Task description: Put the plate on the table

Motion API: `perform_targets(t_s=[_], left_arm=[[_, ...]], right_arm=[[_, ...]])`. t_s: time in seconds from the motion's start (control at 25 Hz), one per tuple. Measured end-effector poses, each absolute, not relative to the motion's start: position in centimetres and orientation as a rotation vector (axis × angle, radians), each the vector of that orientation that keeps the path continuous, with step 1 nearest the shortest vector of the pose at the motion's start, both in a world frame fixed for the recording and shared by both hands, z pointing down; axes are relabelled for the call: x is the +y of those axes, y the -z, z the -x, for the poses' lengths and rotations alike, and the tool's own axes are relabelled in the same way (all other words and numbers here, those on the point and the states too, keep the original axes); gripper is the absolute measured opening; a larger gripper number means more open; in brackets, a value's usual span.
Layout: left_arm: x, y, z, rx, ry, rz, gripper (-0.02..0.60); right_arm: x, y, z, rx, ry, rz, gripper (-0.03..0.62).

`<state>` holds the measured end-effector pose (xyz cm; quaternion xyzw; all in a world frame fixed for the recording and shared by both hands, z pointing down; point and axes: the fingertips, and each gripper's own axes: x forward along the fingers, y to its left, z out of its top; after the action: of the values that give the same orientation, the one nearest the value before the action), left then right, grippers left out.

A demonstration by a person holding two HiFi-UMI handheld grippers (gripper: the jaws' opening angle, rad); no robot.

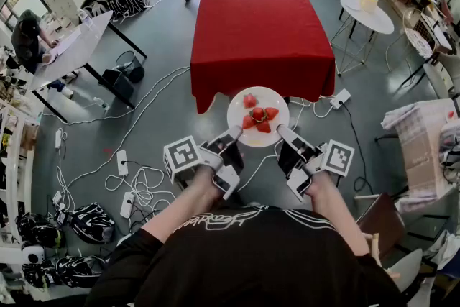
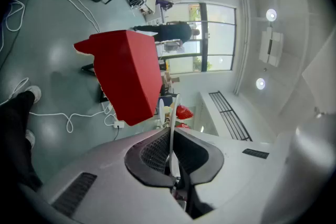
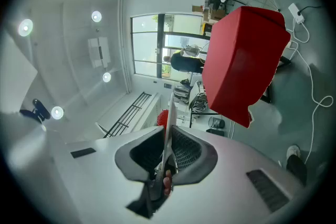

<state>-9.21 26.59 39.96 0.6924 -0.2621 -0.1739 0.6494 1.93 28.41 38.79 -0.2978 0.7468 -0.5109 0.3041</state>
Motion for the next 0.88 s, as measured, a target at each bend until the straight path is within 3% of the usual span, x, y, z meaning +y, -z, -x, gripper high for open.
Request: perform_targets(t_s=[0.88], left_arm=[[27.1,-40.15,9.01,-0.588,0.414,-1.568,0.016]], right_arm=[[28.77,-38.95,-2.07,1.958,1.358,0.78,0.017]])
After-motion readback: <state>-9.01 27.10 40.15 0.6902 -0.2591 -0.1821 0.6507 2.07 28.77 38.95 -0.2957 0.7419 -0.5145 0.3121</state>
